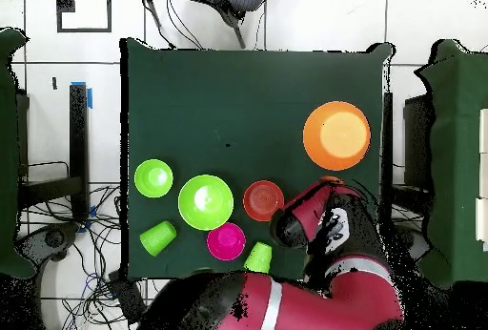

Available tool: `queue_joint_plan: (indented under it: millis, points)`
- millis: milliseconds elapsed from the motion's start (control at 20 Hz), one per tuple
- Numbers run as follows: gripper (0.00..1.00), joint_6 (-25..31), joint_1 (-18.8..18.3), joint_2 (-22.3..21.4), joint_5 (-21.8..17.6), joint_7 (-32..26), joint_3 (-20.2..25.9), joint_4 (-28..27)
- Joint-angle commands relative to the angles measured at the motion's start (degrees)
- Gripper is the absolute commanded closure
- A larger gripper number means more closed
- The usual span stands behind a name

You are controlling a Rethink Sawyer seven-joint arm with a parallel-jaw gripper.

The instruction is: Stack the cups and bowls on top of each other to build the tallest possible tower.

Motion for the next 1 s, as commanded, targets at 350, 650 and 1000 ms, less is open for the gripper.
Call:
queue_joint_plan:
  millis: [350, 650, 1000]
  points:
    - [0.00, 3.0, -5.8, -8.2, 9.1, -24.2, 13.6, 6.2]
    - [0.00, 4.2, -7.0, -10.0, 10.9, -26.8, 14.8, 6.7]
    - [0.00, 5.3, -8.6, -8.0, 13.9, -27.1, 16.9, 3.9]
